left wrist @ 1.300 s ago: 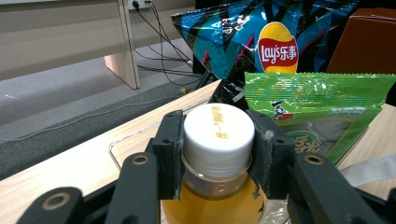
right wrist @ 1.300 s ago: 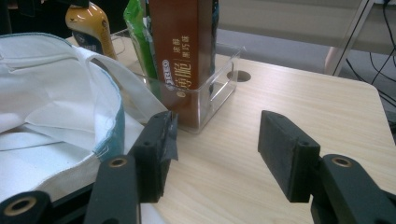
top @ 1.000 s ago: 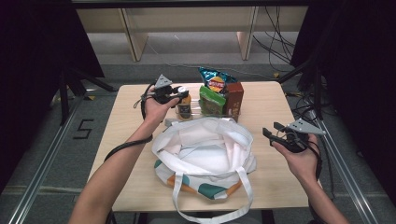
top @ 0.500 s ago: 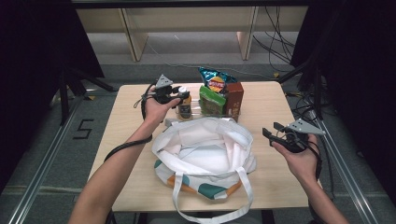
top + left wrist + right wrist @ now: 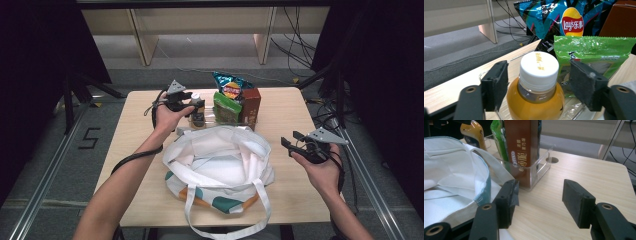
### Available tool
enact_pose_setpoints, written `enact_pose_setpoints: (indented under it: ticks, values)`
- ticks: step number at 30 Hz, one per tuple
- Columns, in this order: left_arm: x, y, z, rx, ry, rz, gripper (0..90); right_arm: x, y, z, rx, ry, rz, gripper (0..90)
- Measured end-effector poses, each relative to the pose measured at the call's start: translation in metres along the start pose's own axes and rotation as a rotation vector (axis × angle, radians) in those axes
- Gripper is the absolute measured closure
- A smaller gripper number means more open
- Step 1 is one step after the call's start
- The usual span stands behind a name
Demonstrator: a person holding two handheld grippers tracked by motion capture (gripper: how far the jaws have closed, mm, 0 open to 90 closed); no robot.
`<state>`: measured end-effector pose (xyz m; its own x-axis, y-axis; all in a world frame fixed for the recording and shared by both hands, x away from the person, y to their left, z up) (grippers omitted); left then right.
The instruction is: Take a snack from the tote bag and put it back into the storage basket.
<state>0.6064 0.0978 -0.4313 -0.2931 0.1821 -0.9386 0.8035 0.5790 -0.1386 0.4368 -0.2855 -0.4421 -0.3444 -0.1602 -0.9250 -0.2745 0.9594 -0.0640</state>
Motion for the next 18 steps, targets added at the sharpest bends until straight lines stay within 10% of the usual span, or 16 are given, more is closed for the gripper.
enact_pose_setpoints:
  ticks: [18]
  values:
    - [-0.005, -0.011, -0.011, -0.003, -0.018, 0.004, 21.5, 0.000, 0.001, 0.000, -0.003, -0.001, 0.011, 45.5]
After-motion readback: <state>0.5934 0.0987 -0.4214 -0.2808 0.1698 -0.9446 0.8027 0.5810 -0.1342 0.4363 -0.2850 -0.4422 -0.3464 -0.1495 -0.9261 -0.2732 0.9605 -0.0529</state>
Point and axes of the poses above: each handheld gripper's, and its own axes: z roughly forward along the jaws, x roughly out of its underside, y roughly to its left, the point moved 4 cm from there along z, roughly forward along the jaws, and after that the axes turned 13 degrees about x, right-handed, at the moved point
